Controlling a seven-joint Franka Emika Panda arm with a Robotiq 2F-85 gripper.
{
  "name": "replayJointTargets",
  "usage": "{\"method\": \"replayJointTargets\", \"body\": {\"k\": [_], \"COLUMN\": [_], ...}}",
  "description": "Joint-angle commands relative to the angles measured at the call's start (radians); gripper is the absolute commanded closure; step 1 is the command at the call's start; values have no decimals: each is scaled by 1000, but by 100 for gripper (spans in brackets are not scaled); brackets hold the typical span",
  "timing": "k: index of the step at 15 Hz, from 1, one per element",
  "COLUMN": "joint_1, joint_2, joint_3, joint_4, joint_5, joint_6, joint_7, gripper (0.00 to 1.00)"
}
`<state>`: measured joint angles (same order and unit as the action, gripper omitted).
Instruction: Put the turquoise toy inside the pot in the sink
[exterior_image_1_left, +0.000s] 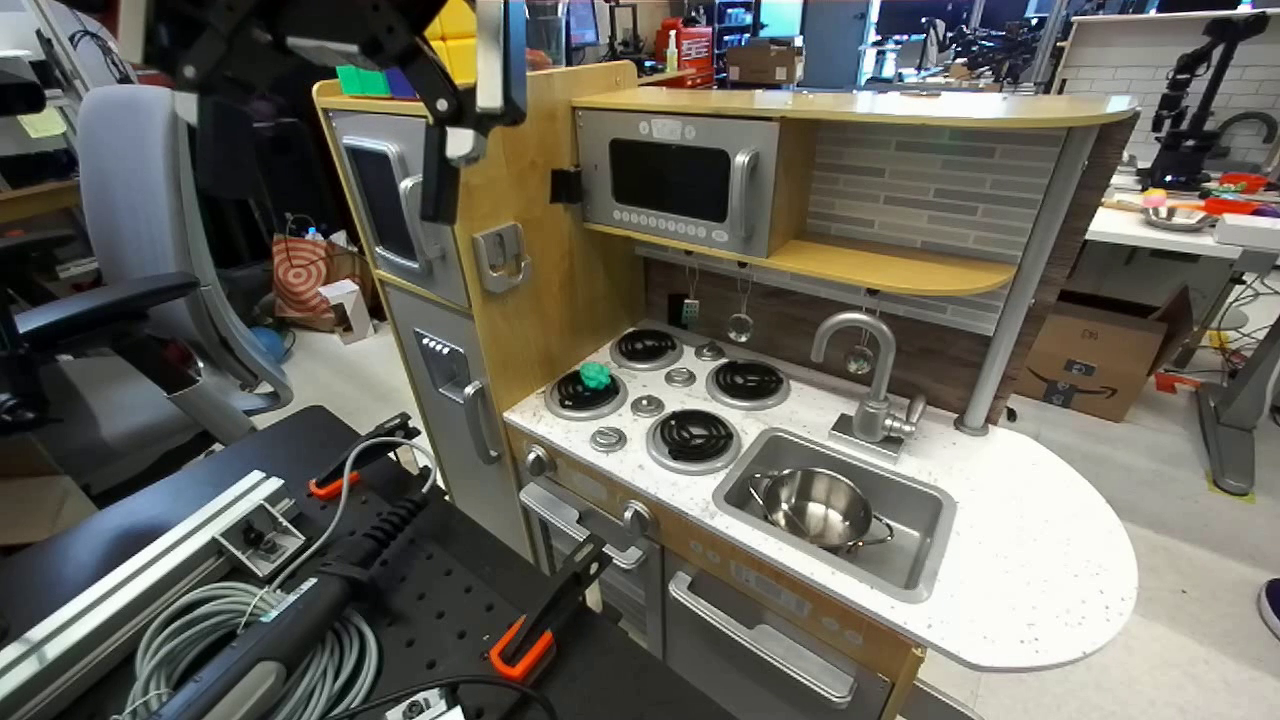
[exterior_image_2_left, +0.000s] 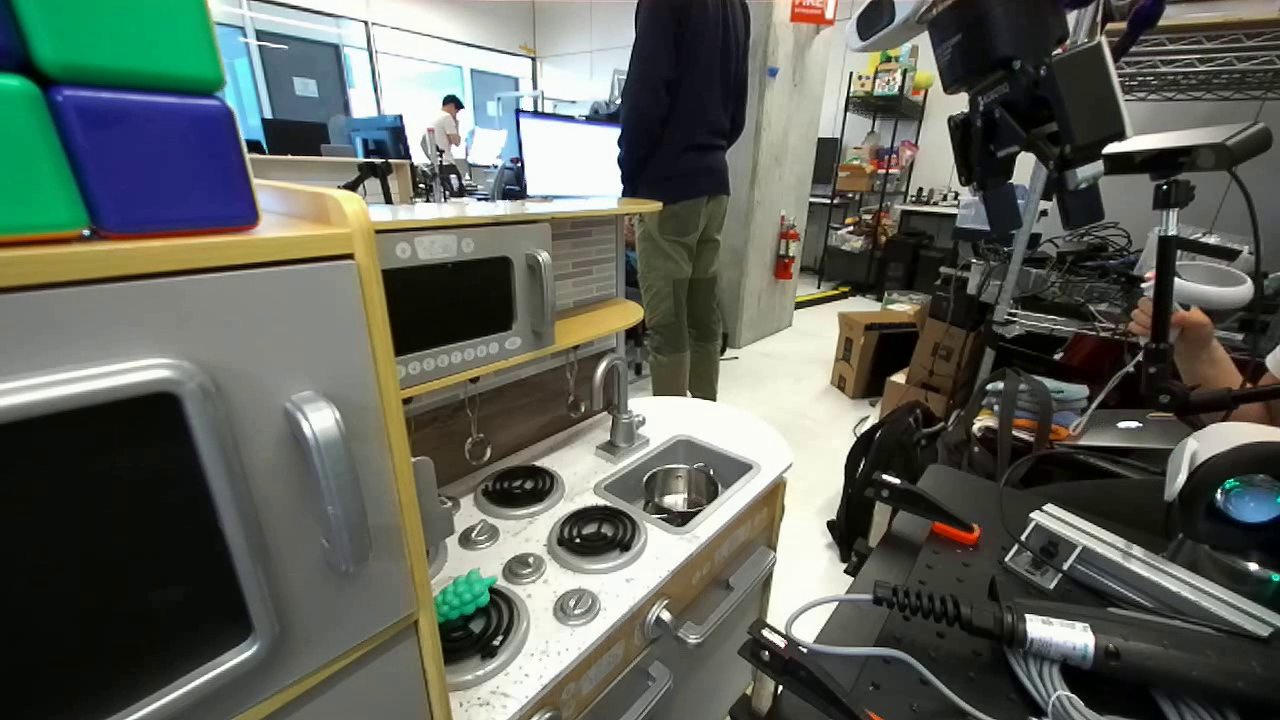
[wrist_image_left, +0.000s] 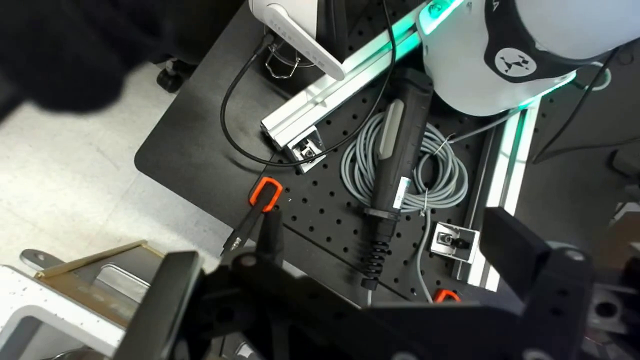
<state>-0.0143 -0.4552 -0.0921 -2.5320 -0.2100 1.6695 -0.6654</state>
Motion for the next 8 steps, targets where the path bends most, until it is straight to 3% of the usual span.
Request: {"method": "replayJointTargets", "body": {"k": [1, 4, 8], "joint_1": [19, 33, 52], "joint_2": [-6, -16, -1], "joint_3": [-22, -39, -19], "joint_4": [-16, -98, -201], "joint_5": [8, 77, 72], "joint_6": [40, 307, 645], "joint_7": [-4, -4, -15], "gripper": [0, 0, 0]}}
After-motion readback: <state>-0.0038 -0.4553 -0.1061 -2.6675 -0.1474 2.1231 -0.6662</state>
